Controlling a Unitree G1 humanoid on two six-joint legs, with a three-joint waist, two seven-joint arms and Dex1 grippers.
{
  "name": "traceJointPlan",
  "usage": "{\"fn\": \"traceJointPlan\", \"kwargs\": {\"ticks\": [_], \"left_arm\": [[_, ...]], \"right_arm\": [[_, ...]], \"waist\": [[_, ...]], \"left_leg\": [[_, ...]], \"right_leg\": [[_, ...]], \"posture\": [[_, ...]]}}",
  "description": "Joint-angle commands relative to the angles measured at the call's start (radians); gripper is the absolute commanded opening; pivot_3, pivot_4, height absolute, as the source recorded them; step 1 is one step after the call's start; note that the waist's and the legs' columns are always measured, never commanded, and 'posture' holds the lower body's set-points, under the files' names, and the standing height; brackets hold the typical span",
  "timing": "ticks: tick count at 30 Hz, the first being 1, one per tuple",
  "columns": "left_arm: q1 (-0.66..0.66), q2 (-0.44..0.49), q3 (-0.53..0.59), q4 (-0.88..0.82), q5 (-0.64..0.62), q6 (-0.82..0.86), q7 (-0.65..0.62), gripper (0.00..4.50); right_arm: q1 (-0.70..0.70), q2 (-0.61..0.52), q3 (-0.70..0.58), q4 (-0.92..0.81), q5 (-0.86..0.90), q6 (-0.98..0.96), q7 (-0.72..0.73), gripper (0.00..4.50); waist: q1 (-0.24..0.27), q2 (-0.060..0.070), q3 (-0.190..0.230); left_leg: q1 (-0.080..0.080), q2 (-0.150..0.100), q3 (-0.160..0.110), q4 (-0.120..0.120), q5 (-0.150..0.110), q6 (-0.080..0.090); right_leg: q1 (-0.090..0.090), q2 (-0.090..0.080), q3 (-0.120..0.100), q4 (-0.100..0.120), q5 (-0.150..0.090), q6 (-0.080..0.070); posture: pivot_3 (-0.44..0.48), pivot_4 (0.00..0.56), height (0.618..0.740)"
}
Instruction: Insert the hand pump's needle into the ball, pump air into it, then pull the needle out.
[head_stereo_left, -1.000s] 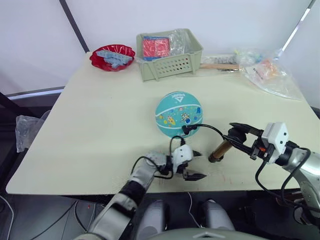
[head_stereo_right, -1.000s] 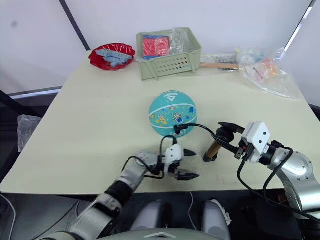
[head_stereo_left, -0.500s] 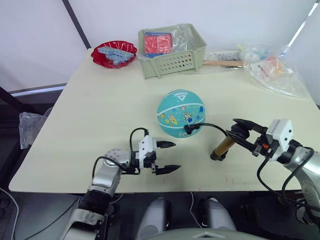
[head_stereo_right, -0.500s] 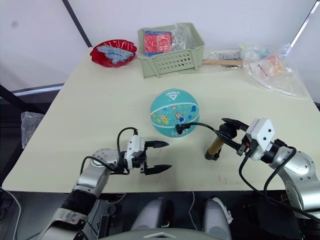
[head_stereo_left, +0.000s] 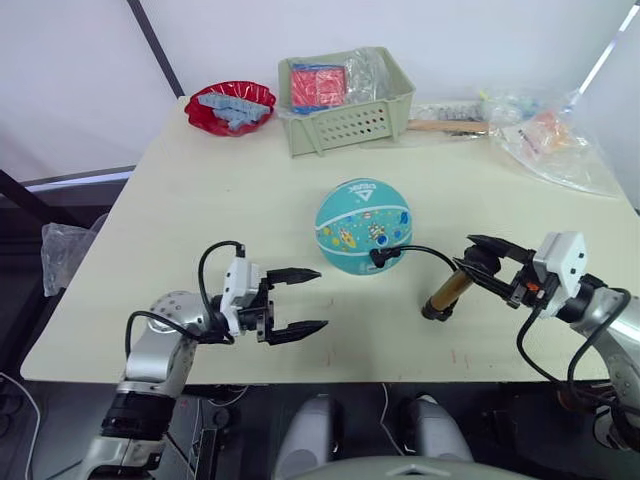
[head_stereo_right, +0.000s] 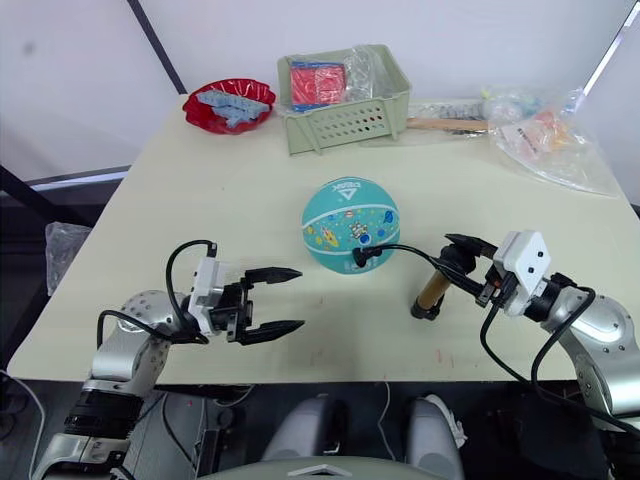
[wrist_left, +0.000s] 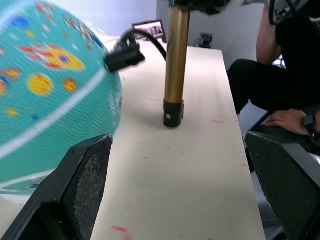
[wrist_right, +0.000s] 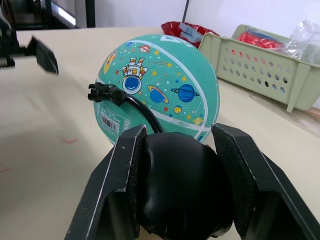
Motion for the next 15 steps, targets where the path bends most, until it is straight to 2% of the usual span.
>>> {"fn": "traceJointPlan", "kwargs": {"ticks": [1, 10, 15], "left_arm": [[0.015, 0.015, 0.026, -0.041, -0.027, 0.001, -0.014, 4.50], [0.056, 0.035, 0.054, -0.038, -0.025, -0.018, -0.026, 4.50], [0.066, 0.036, 0.061, -0.053, -0.026, -0.017, -0.026, 4.50]], "right_arm": [[-0.014, -0.040, -0.011, 0.001, -0.033, 0.062, -0.012, 1.58], [-0.140, -0.168, -0.048, 0.044, -0.146, 0.014, 0.007, 1.58], [-0.187, -0.173, -0.035, 0.072, -0.220, -0.066, 0.003, 1.58]], "waist": [[0.002, 0.001, 0.001], [0.003, 0.005, 0.006], [-0.001, 0.005, 0.008]], "left_leg": [[0.000, 0.000, 0.000, 0.001, 0.000, 0.000], [-0.001, -0.002, 0.002, 0.003, 0.000, 0.000], [-0.001, -0.002, 0.002, 0.003, 0.003, -0.004]], "right_leg": [[0.000, 0.003, -0.001, 0.000, 0.000, 0.000], [0.000, 0.008, 0.001, 0.002, 0.000, 0.001], [0.000, 0.009, 0.002, 0.003, 0.000, 0.001]], "posture": [[0.000, 0.150, 0.738], [0.000, 0.150, 0.738], [0.000, 0.150, 0.738]]}}
